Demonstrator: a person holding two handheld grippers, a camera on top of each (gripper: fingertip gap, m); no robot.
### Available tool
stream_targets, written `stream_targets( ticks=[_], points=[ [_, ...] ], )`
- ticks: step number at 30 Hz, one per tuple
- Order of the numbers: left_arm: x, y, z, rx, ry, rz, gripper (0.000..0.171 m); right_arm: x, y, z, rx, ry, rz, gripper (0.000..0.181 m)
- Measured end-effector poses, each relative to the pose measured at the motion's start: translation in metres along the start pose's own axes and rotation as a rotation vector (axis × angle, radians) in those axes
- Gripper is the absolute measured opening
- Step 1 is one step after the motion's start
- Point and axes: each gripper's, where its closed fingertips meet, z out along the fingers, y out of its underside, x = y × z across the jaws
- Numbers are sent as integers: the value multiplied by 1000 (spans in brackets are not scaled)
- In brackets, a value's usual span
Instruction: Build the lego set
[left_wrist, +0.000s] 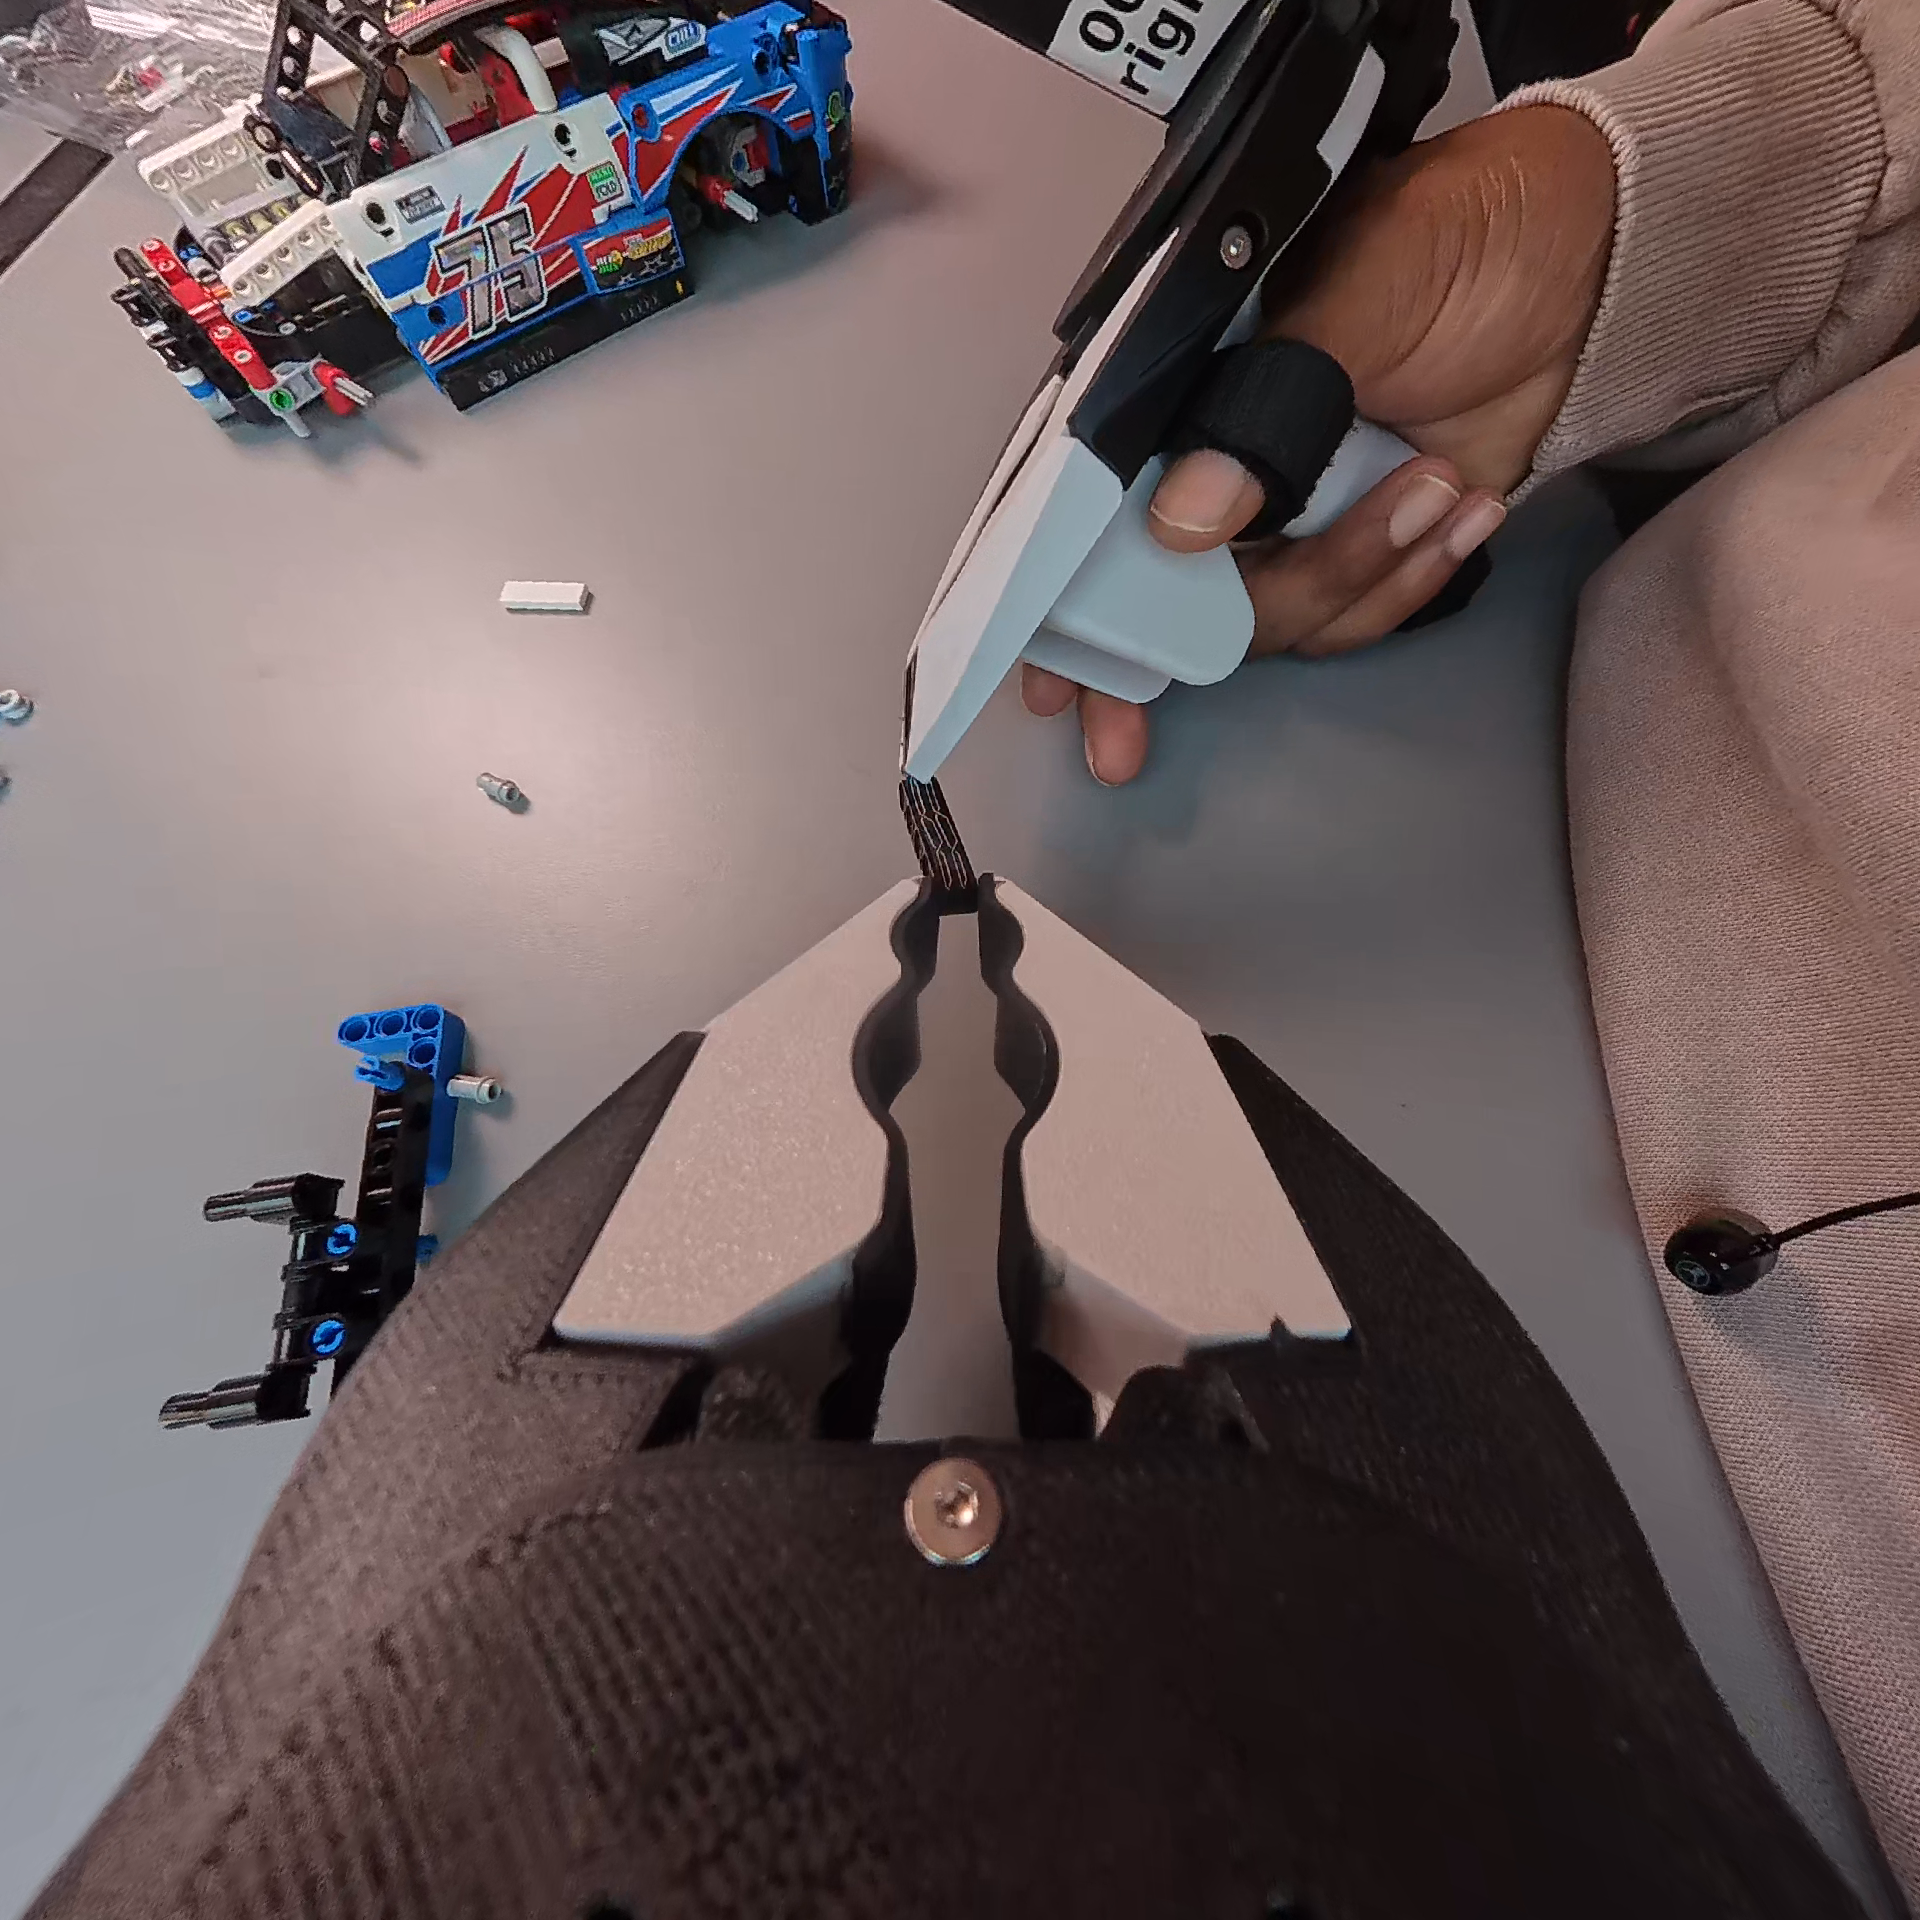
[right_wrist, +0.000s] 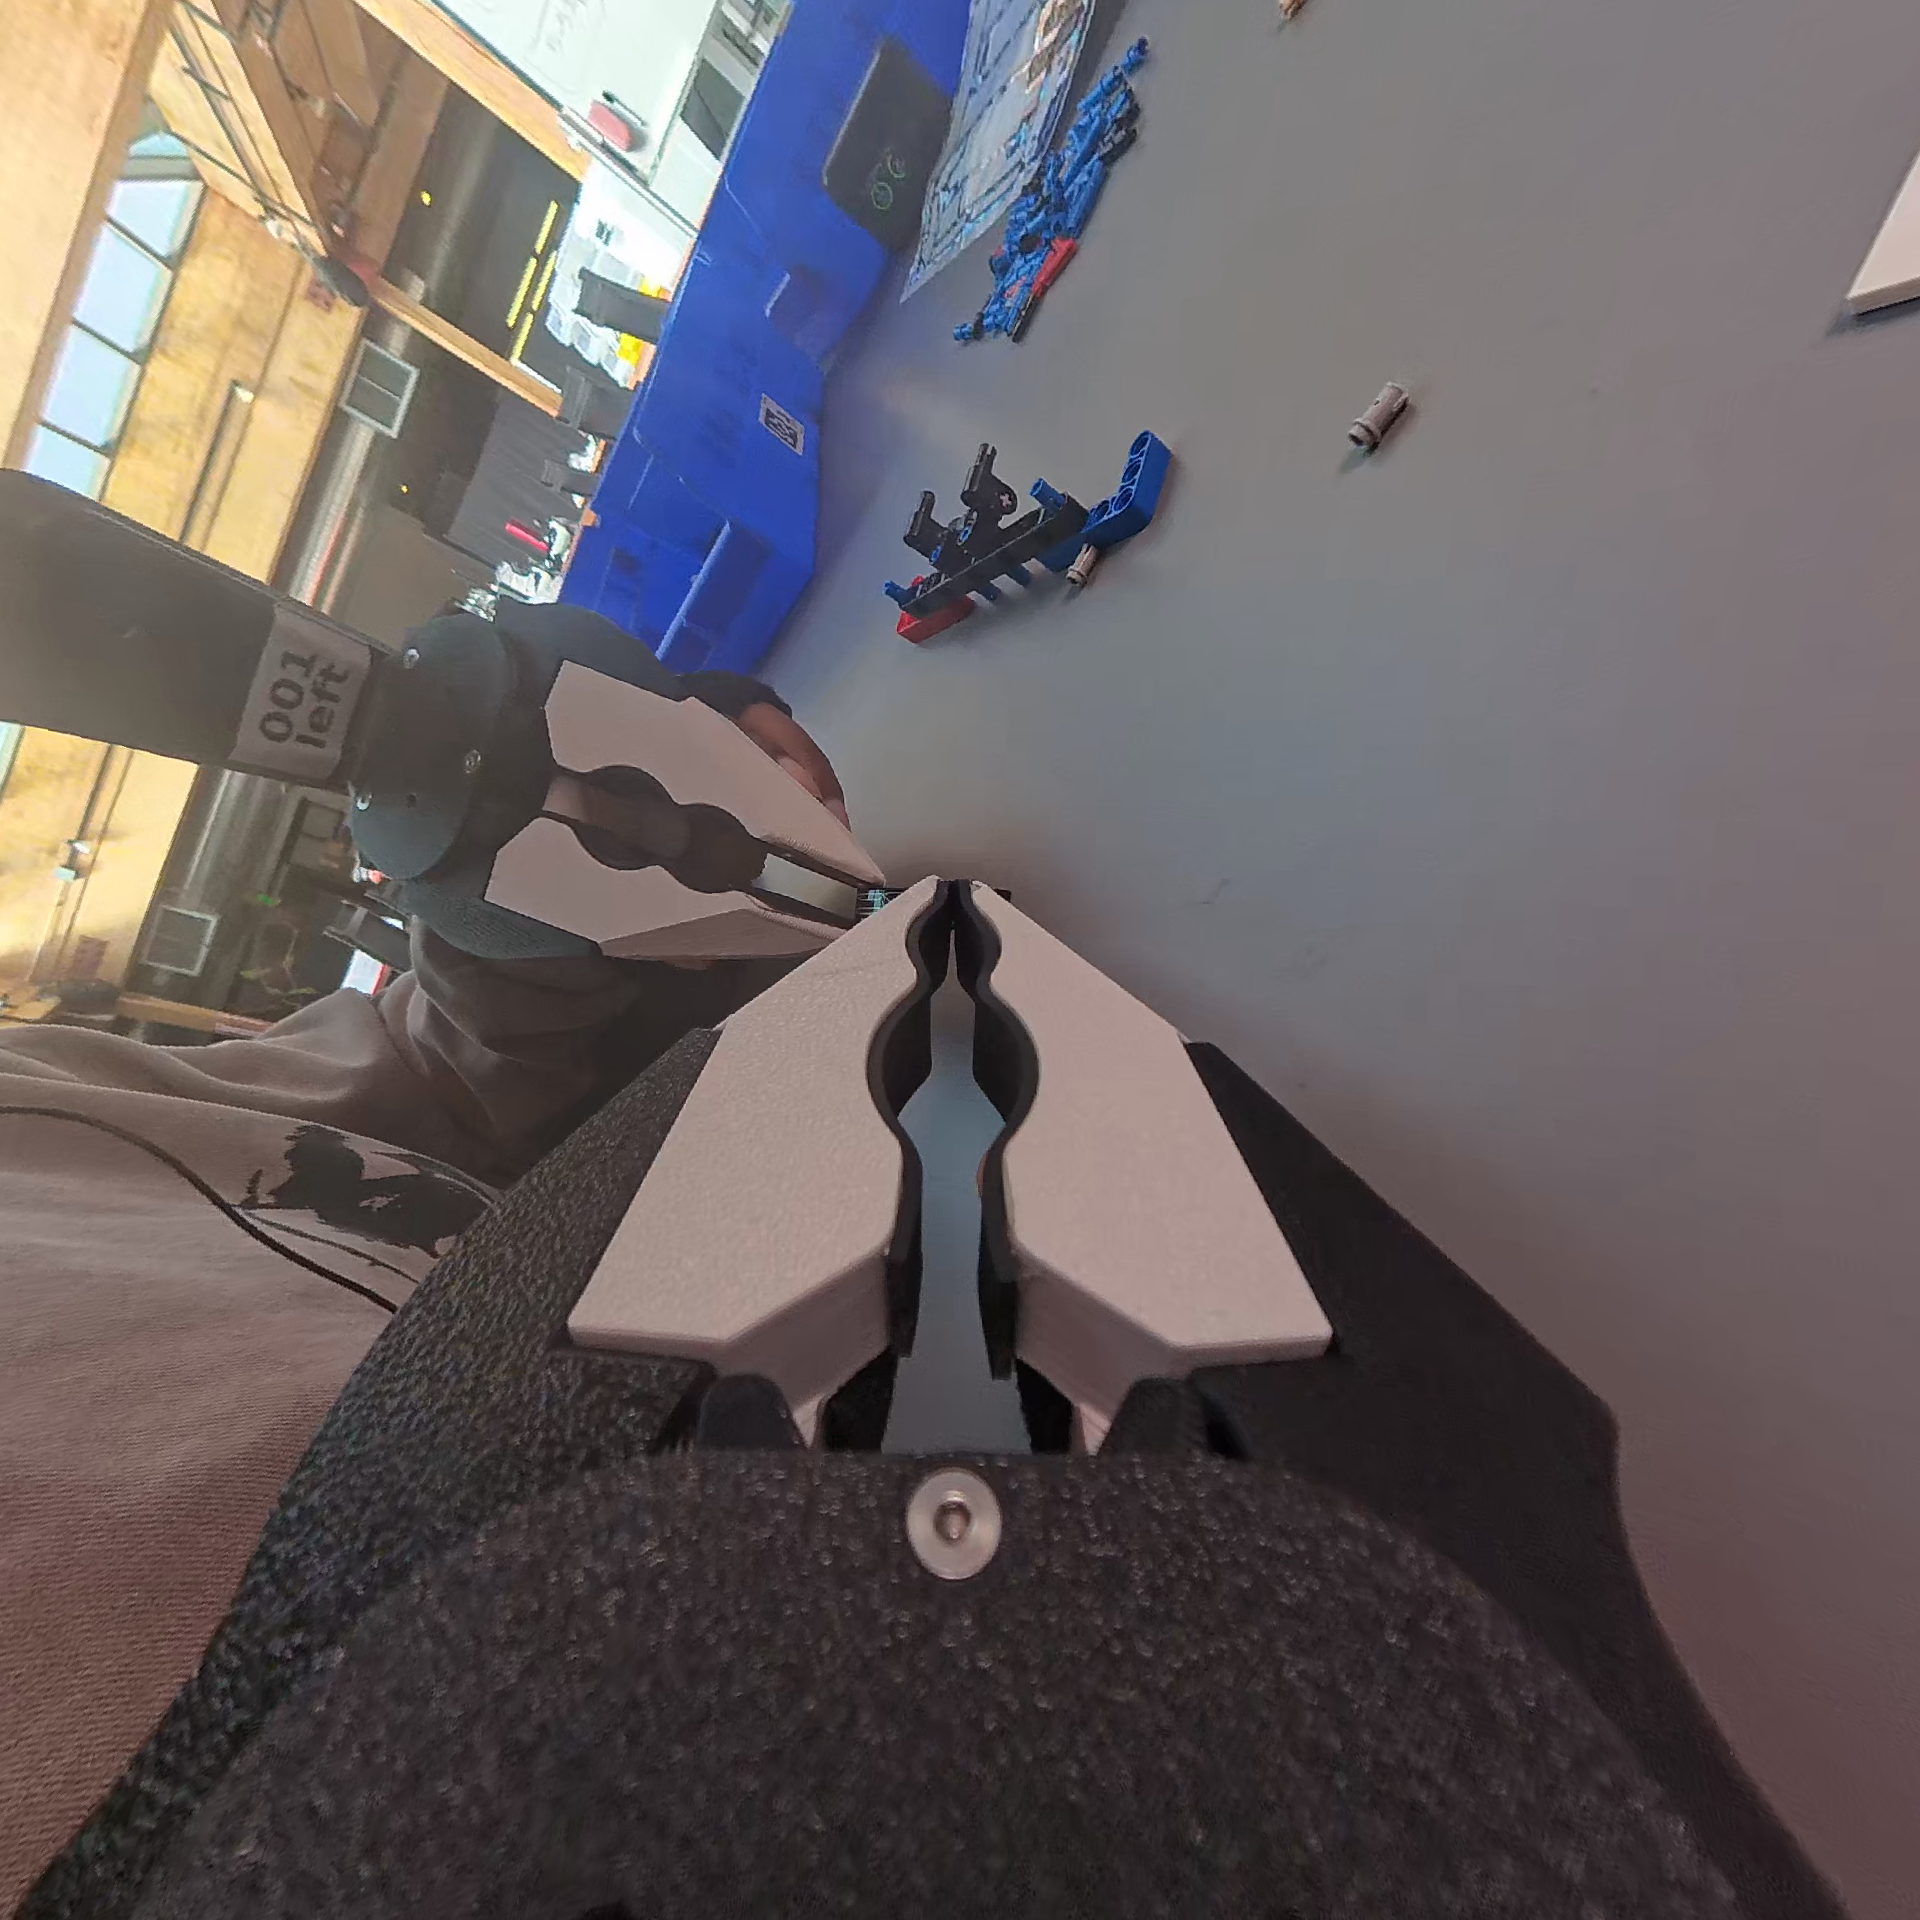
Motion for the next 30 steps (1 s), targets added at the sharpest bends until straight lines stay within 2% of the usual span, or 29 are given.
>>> stream_targets(
  ticks=[30],
  points=[
    [-3, -25, -15, 146, 2, -19, 6, -23, -17, -9, 88, -59, -113, 4]
  ],
)
